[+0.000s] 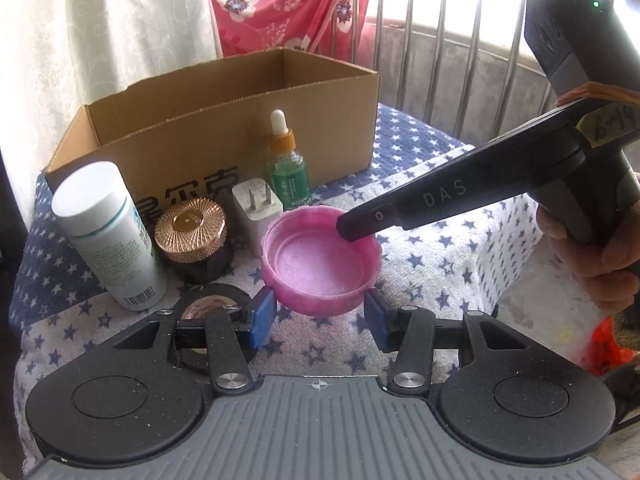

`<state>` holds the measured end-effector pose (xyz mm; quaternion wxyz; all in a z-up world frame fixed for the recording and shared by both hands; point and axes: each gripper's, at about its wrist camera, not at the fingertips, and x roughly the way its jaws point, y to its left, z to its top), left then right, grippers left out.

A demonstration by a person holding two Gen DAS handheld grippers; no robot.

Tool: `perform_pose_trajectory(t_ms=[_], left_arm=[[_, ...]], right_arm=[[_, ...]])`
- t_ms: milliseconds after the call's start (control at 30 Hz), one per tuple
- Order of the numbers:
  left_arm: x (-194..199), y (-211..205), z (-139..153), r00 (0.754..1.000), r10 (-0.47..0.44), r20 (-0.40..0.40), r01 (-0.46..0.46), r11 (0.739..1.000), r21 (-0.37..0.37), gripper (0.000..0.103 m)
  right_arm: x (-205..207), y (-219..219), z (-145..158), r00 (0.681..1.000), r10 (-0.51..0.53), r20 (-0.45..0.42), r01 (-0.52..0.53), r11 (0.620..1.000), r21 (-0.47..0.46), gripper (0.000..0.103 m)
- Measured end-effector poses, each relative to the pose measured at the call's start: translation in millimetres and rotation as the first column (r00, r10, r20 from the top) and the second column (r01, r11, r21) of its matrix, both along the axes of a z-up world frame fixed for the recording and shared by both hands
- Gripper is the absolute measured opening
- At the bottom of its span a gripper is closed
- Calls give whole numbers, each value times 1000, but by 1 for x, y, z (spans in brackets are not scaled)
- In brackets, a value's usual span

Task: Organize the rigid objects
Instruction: 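Lift the pink lid into the box and open the right gripper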

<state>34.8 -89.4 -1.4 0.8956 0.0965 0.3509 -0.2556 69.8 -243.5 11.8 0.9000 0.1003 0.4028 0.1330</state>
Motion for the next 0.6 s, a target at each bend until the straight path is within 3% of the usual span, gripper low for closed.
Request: perform_pose_trajectory(t_ms=[167,333,467,600], left_arm=[[-1,6,40,994,5,112,-1,999,-35,48],[20,14,73,981,39,192,-30,998,-49,48],[45,24,94,972,79,221,-71,996,-45,48],[85,34,99,981,102,163,-96,994,-44,48]], right_arm=[[-5,7,50,993,-9,116,13,999,-30,7],[20,16,96,979,38,200,-27,998,-58,8],[65,21,117,979,97,179,-89,995,-52,8],[123,21,116,987,140,83,-141,990,6,8]])
